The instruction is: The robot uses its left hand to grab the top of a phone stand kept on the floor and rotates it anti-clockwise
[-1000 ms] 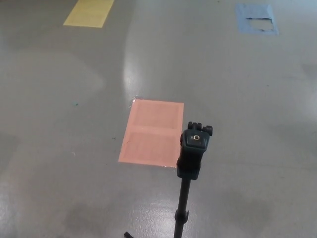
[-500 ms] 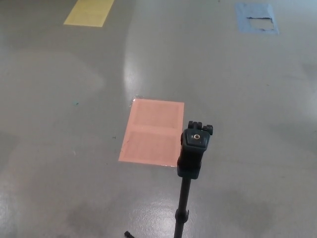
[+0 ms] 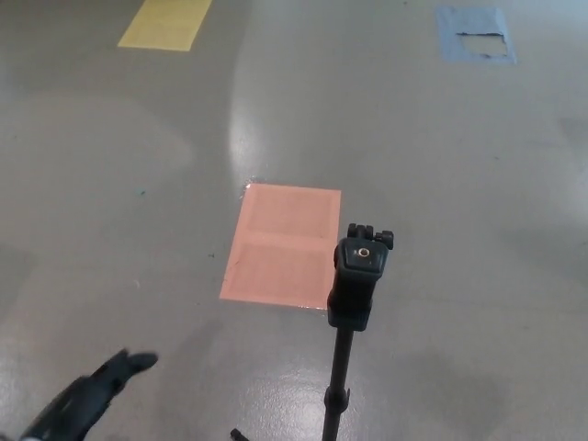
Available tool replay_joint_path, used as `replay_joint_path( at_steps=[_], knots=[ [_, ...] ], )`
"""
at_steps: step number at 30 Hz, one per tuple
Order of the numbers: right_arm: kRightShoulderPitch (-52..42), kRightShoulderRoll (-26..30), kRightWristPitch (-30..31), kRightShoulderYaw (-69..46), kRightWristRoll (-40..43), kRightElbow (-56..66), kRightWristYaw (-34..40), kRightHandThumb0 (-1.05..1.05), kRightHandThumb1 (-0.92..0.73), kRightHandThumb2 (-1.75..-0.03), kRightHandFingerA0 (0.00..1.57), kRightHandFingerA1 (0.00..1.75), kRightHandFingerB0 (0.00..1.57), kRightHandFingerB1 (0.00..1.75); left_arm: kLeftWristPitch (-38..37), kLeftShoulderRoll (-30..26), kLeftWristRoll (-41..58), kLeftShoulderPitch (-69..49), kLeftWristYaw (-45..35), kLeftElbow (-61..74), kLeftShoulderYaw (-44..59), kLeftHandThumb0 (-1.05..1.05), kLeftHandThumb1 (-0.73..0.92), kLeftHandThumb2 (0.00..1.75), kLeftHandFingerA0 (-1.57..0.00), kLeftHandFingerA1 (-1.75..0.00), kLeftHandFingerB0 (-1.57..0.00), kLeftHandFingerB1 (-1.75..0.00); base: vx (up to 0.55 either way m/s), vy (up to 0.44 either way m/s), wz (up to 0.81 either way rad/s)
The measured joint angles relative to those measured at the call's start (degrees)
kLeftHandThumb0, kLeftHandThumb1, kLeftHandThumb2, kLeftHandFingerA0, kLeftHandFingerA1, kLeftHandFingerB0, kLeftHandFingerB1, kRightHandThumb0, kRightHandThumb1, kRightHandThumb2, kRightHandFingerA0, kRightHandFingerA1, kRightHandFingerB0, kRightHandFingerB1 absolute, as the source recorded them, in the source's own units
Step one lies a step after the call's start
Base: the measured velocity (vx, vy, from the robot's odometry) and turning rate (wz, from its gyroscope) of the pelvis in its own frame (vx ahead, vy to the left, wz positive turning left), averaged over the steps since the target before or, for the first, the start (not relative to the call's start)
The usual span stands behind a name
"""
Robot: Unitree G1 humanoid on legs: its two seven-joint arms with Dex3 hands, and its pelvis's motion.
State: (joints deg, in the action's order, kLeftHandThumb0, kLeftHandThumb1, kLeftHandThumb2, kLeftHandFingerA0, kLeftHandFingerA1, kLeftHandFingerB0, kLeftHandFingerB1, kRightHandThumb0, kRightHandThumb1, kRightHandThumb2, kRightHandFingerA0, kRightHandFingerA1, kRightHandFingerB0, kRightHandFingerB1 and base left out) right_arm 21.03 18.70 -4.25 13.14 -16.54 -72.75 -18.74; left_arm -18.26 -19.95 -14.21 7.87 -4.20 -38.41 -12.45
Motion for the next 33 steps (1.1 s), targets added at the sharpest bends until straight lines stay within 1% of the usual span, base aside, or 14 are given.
replay_joint_path(
  at_steps=[6,8,10,14,16,20,21,22,24,28,29,31,32,33],
  knots=[
    [0.0,0.0,0.0,0.0,0.0,0.0,-0.1,-0.49,-0.77,-0.63,0.51,0.45,0.26,0.3,-0.1,0.4,-0.1,-0.9,-0.1,12.8,0.0,-0.65,0.41,0.78,-0.09,-0.43,-0.02,-0.24,0.0,0.0,0.0],
    [0.0,0.0,0.0,0.0,0.0,0.0,-0.1,-0.49,-0.77,-0.63,0.51,0.45,0.27,0.3,-0.1,0.4,-0.2,-1.0,-0.2,16.2,0.0,-0.66,0.42,0.74,-0.1,-0.42,-0.04,-0.19,0.0,0.0,0.0],
    [0.0,0.0,0.0,0.0,0.0,0.0,-0.1,-0.48,-0.78,-0.63,0.5,0.46,0.26,0.3,0.0,0.5,-0.2,-1.0,-0.3,20.1,-0.1,-0.67,0.43,0.74,-0.1,-0.41,-0.06,-0.19,0.0,0.0,0.0],
    [0.0,0.0,0.0,0.0,0.0,0.0,-0.2,-0.49,-0.77,-0.63,0.51,0.47,0.27,0.3,0.0,0.5,-0.4,-0.9,-0.4,27.7,-0.1,-0.68,0.43,0.77,-0.13,-0.43,-0.03,-0.16,0.0,0.0,0.0],
    [0.1,0.0,0.0,0.0,0.0,0.0,-0.3,-0.48,-0.8,-0.64,0.51,0.47,0.28,0.31,0.1,0.5,-0.7,-0.5,-0.7,32.2,-0.2,-0.65,0.41,0.78,-0.1,-0.43,0.0,-0.2,0.0,0.0,0.0],
    [0.2,0.0,0.0,-0.1,0.0,0.0,-0.5,-0.48,-0.77,-0.63,0.5,0.46,0.27,0.3,0.2,0.5,-1.3,0.7,-1.3,38.9,-0.3,-0.64,0.41,0.76,-0.09,-0.41,-0.02,-0.2,0.0,0.0,0.0],
    [0.4,0.0,0.0,-0.3,0.0,0.0,-0.6,-0.48,-0.8,-0.64,0.52,0.46,0.27,0.31,0.4,0.4,-1.6,1.6,-1.7,42.3,-0.4,-0.61,0.49,0.56,-0.14,-0.3,0.0,-0.25,0.0,0.0,0.0],
    [0.4,0.0,0.0,-0.3,0.0,0.0,-0.6,-0.48,-0.81,-0.65,0.53,0.46,0.28,0.31,0.4,0.4,-1.6,1.6,-1.7,42.3,-0.4,-0.63,0.4,0.76,-0.1,-0.37,0.0,-0.2,0.0,0.0,0.0],
    [1.0,0.2,0.1,-0.3,0.0,-0.2,-1.0,-0.48,-0.81,-0.65,0.53,0.46,0.28,0.31,1.1,0.3,-2.8,3.2,-2.7,47.3,-0.6,-0.63,0.4,0.76,-0.1,-0.37,0.0,-0.2,0.0,0.0,0.0],
    [1.7,0.8,0.0,-0.1,-0.2,-0.2,-1.4,-0.47,-0.81,-0.64,0.52,0.46,0.3,0.31,2.2,0.3,-3.9,4.2,-3.9,50.6,-1.0,-0.64,0.41,0.76,-0.1,-0.37,0.0,-0.19,0.0,0.0,0.0],
    [1.8,0.9,0.0,-0.1,-0.3,-0.3,-1.5,-0.48,-0.8,-0.64,0.49,0.47,0.3,0.32,2.4,0.3,-4.0,4.3,-4.1,50.8,-1.0,-0.64,0.49,0.56,-0.13,-0.29,0.0,-0.22,0.0,0.0,0.0],
    [2.0,1.0,0.0,-0.1,-0.4,-0.3,-1.6,-0.48,-0.8,-0.64,0.51,0.47,0.31,0.32,3.0,0.3,-4.4,4.8,-4.8,51.2,-1.3,-0.64,0.48,0.56,-0.13,-0.29,0.0,-0.21,0.0,0.0,0.0],
    [2.1,1.0,-0.1,-0.1,-0.4,-0.3,-1.7,-0.48,-0.8,-0.64,0.5,0.48,0.32,0.32,3.2,0.3,-4.6,5.0,-5.1,51.4,-1.4,-0.64,0.41,0.76,-0.09,-0.34,0.0,-0.17,0.0,0.0,0.0],
    [2.1,1.0,-0.1,-0.1,-0.4,-0.3,-1.8,-0.48,-0.8,-0.64,0.5,0.48,0.32,0.32,3.4,0.3,-4.7,5.2,-5.3,51.5,-1.5,-0.64,0.41,0.76,-0.09,-0.34,0.0,-0.17,0.0,0.0,0.0]
  ],
)
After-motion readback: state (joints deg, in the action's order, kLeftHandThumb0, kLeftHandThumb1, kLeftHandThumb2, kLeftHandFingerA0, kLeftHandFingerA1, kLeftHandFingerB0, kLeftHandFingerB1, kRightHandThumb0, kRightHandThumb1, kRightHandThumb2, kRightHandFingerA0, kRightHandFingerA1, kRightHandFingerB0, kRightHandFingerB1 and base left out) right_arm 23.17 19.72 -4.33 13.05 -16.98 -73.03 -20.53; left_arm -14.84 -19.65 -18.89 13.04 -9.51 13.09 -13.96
